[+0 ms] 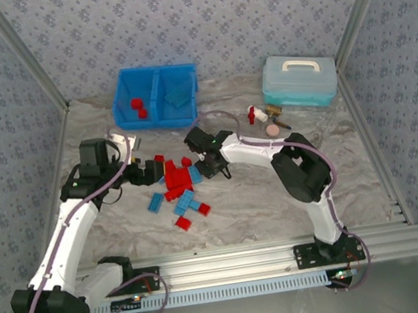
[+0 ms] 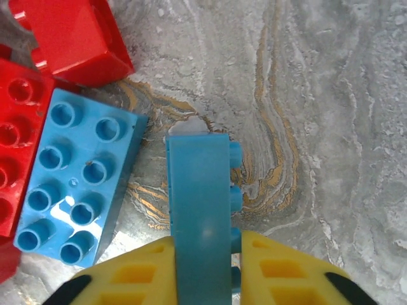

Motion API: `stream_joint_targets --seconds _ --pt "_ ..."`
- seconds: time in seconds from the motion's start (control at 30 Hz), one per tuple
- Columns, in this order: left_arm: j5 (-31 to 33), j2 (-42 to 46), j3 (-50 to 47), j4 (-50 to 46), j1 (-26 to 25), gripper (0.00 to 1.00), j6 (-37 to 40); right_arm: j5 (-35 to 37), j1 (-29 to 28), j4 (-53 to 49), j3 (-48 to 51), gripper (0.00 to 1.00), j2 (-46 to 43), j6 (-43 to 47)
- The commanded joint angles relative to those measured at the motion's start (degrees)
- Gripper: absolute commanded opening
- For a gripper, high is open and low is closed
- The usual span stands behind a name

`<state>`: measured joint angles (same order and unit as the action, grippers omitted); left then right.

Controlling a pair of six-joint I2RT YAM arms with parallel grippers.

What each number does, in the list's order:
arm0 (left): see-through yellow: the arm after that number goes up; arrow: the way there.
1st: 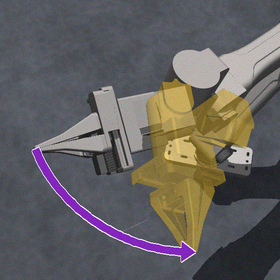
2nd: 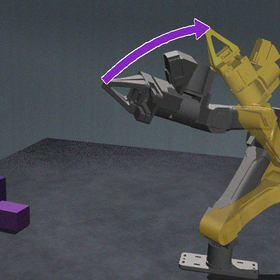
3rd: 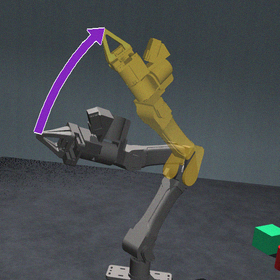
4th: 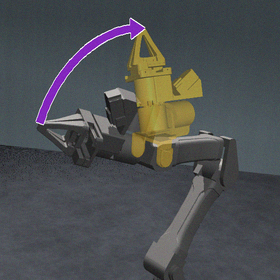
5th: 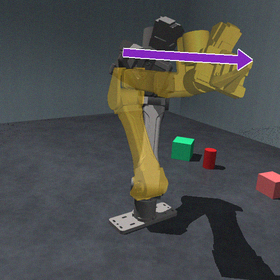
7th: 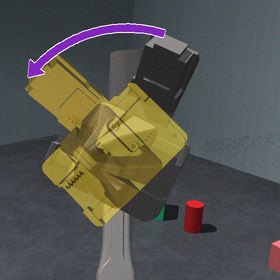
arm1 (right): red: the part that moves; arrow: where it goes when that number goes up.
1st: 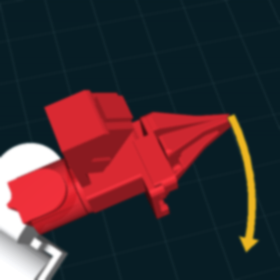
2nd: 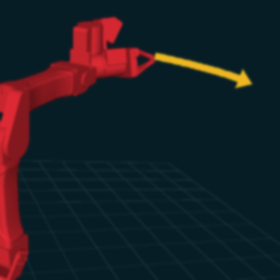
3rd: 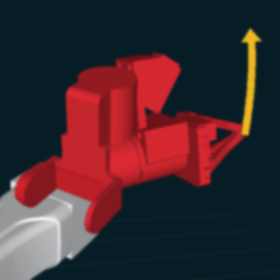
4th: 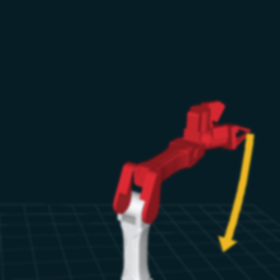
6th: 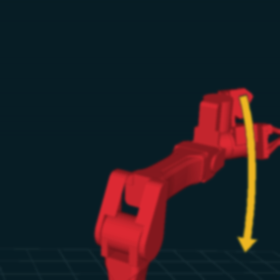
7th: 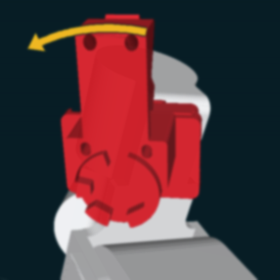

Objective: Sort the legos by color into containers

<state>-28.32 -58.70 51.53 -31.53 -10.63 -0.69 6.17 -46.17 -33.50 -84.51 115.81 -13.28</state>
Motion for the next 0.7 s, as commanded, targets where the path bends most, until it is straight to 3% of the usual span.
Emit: stream_joint_targets --seconds 0.0,0.2,0.37,0.57,0.67 --pt "1.6 -1.4 1.8 -1.6 -0.2 0.99 1.3 0.2 0.4 -0.7 0.4 0.21 -4.3 -1.2" --pt "4.3 -0.4 1.8 -1.1 -0.2 0.99 0.6 2.3 0.4 -2.5 -3.3 0.22 -13.3 -3.2" --pt "9.7 3.4 0.5 0.5 -0.2 0.99 0.1 5.0 0.5 2.0 -11.0 0.24 -13.5 -4.9" --pt "13.8 6.9 -1.0 1.8 -0.1 0.99 0.2 6.4 2.9 5.6 -27.0 0.24 -0.7 -4.8" --pt "14.5 7.1 -1.1 1.7 -0.1 0.99 0.3 6.1 4.2 -2.1 -45.4 0.24 11.7 -3.7"
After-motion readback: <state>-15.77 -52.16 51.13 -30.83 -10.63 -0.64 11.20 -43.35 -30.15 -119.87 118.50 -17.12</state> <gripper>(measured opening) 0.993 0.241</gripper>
